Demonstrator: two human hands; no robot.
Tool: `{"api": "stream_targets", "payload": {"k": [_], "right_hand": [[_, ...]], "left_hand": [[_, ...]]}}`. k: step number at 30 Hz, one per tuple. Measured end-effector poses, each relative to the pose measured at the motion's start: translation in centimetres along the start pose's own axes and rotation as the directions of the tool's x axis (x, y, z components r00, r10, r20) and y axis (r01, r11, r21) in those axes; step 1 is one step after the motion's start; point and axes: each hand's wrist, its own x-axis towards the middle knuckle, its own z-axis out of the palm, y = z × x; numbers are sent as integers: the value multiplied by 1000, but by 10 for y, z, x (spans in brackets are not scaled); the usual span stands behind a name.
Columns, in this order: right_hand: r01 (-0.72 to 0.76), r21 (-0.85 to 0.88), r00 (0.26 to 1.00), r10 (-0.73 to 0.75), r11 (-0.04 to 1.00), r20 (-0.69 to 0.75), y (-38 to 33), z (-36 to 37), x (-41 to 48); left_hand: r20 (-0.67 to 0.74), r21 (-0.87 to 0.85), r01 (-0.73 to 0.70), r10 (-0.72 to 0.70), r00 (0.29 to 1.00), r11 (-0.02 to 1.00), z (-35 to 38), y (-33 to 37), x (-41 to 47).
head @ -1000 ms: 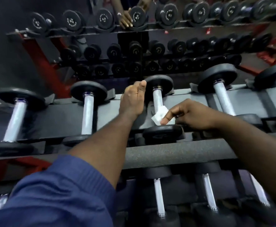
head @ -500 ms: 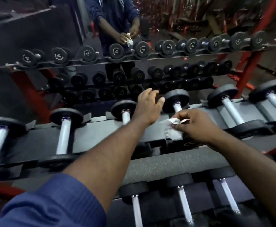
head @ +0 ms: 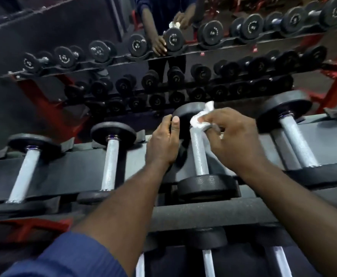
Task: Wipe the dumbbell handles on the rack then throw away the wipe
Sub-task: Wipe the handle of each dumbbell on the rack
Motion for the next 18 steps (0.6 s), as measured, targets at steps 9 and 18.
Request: {"api": "stream_targets", "payload": {"k": [9,18], "right_hand": [[384,-265,848,-224,884,480,7,37,14],[-60,-34,998,59,998,-22,28,28,-5]], "left_hand": [[-19,3,12,-12,1000,1000,1,4,-1],[-29,13,21,-20,999,1000,3,3,0]]}}
